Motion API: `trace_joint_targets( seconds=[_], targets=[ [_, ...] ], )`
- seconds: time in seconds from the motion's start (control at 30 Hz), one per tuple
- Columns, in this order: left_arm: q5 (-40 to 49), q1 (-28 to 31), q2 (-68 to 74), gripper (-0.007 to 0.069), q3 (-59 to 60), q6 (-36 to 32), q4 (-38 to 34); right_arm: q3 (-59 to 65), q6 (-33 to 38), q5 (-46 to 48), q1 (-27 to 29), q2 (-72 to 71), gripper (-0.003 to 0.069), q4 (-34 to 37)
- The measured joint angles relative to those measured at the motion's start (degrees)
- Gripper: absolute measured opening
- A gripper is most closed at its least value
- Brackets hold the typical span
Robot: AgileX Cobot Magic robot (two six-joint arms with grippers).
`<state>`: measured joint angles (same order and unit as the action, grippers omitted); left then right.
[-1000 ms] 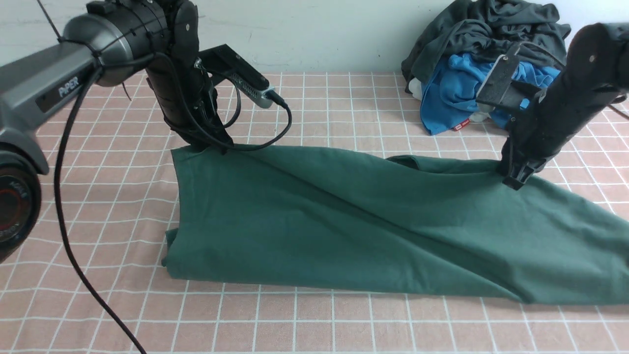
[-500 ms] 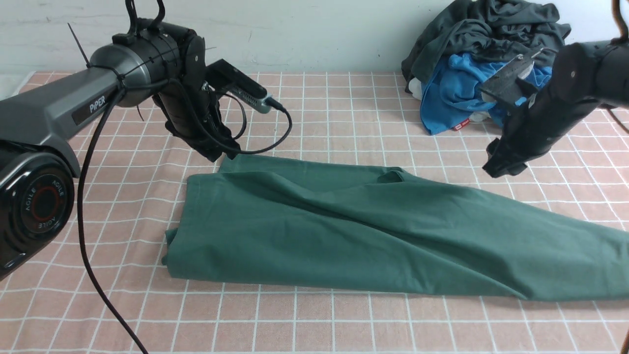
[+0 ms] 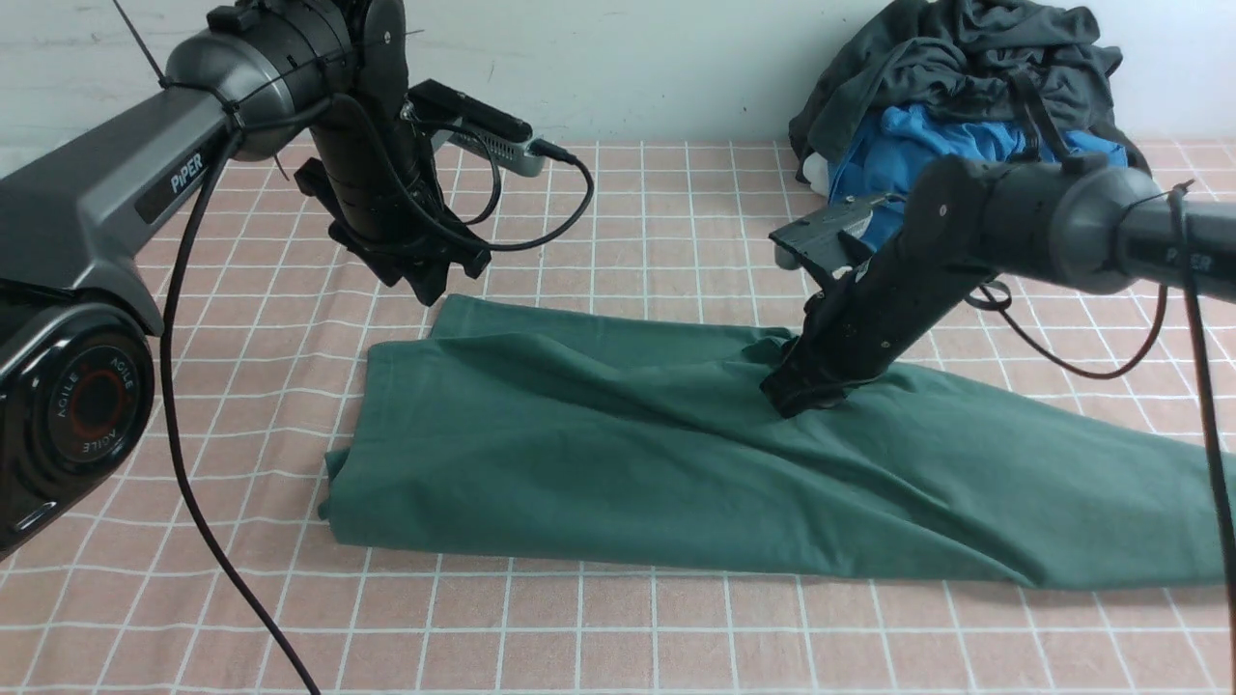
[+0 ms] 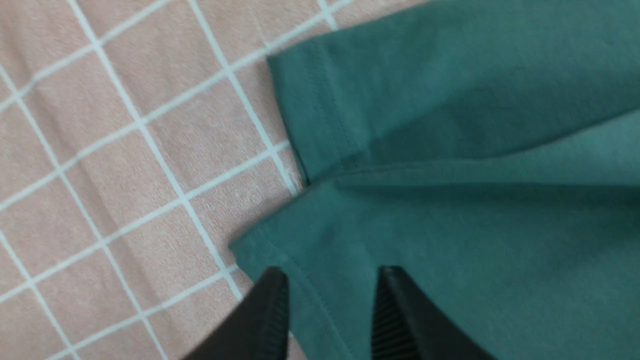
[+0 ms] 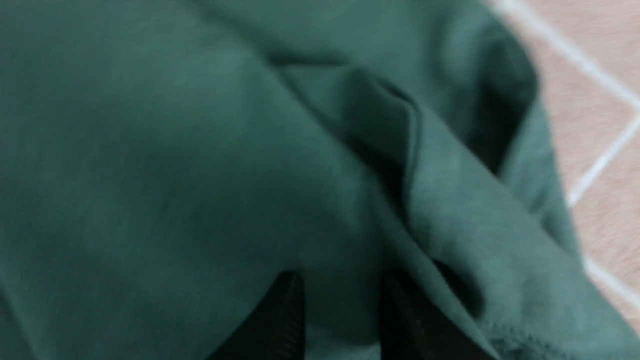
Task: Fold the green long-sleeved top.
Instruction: Use both arms to drag the lower edge of the fabric forward and fold it over the upper edge, then use the right arm to clamp the right edge of the fabric
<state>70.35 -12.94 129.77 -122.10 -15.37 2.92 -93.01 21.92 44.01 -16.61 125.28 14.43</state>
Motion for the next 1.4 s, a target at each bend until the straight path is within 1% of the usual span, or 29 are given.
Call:
trace_joint_targets(
  seconds=[0.1,0.13,0.17,0.2,0.23,0.27,0.37,0.47,0.53,0.57,0.7,0.73,0.83,0.93,1.0,1.03,1.1,1.13,1.17,1.2,1.23,1.27,1.3,1.4],
  targets=[
    [0.2,0.0,0.0,0.0079,0.0,-0.6,-0.1,-0.2,-10.2,-6.3,1.6,0.4,0.0202,-5.7],
    [0.2,0.0,0.0,0.0071,0.0,-0.8,-0.1,-0.3,-10.9,-6.5,1.8,0.4,0.0202,-6.8],
    [0.2,0.0,0.0,0.0032,0.0,-1.3,-0.4,-0.9,-15.6,-7.0,2.9,0.4,0.0202,-9.8],
    [0.2,0.0,0.0,0.0024,0.0,-1.3,-0.7,-1.1,-16.8,-6.6,3.5,0.4,0.0202,-10.8],
    [0.2,0.0,0.0,0.0005,0.0,-1.6,-2.0,-3.2,-20.4,-4.6,5.5,0.3,0.0202,-15.0],
    [0.2,0.0,0.0,0.0005,0.0,-1.6,-2.2,-3.2,-20.7,-4.2,5.7,0.3,0.0202,-15.0],
    [0.2,-0.6,0.0,-0.0004,0.0,-2.0,-5.7,-6.0,-22.3,4.0,8.2,-3.1,0.0201,-19.5],
    [0.2,-2.1,-0.3,-0.0004,0.4,-2.1,-6.6,-5.8,-21.3,10.2,9.2,-8.1,0.0202,-20.5],
    [0.2,-3.4,-1.4,-0.0004,2.5,-2.1,-6.9,-3.6,-20.8,11.8,10.0,-13.5,0.0202,-20.5],
    [0.2,-3.9,-1.9,-0.0004,3.8,-2.1,-6.9,-2.8,-20.8,11.9,10.3,-15.1,0.0202,-20.5],
    [0.1,-5.7,-5.5,-0.0004,12.5,-2.6,-7.3,9.4,-21.3,10.8,13.3,-25.7,0.0202,-20.7],
    [0.1,-5.8,-5.9,-0.0004,13.0,-2.6,-7.4,10.8,-21.4,10.7,13.7,-26.7,0.0202,-20.7],
    [0.1,-5.6,-7.2,-0.0004,20.7,-2.6,-6.9,22.0,-23.0,7.9,18.7,-32.3,0.0203,-20.7],
    [-0.5,-5.0,-7.1,-0.0004,26.0,-2.6,-6.5,27.5,-24.2,6.4,24.5,-32.9,0.0223,-20.7],
    [-2.2,-4.7,-7.1,-0.0004,28.4,-2.6,-6.4,30.1,-24.5,5.6,28.9,-32.0,0.0263,-20.3],
    [-2.9,-4.6,-7.1,-0.0004,29.1,-2.6,-6.4,30.7,-24.6,5.3,30.1,-31.4,0.0286,-20.0],
    [-4.1,-4.5,-7.2,-0.0004,30.2,-2.6,-6.4,31.5,-24.7,4.4,34.0,-29.2,0.0363,-19.0],
    [-4.2,-4.5,-7.2,-0.0004,30.2,-2.6,-6.4,31.5,-24.7,4.1,34.9,-28.5,0.0386,-18.9],
    [-4.4,-4.5,-7.3,-0.0003,30.3,-2.6,-6.4,31.5,-24.8,3.2,36.7,-26.8,0.0444,-18.7],
    [-4.4,-4.5,-7.3,-0.0003,30.3,-2.6,-6.4,31.5,-24.8,3.1,36.8,-26.3,0.0459,-18.5],
    [-4.5,-4.5,-7.4,-0.0003,30.4,-2.6,-6.4,31.5,-24.8,2.4,37.7,-24.5,0.0516,-17.8],
    [-4.5,-4.5,-7.4,-0.0003,30.4,-2.6,-6.4,31.5,-24.8,2.4,37.8,-24.3,0.0522,-17.7],
    [-4.5,-4.5,-7.4,-0.0003,30.4,-2.6,-6.5,31.5,-24.6,2.0,37.9,-22.5,0.0564,-16.7],
    [-4.5,-4.5,-7.4,-0.0003,30.4,-2.6,-6.5,31.5,-23.1,1.1,37.3,-20.4,0.0594,-14.4]
  ],
)
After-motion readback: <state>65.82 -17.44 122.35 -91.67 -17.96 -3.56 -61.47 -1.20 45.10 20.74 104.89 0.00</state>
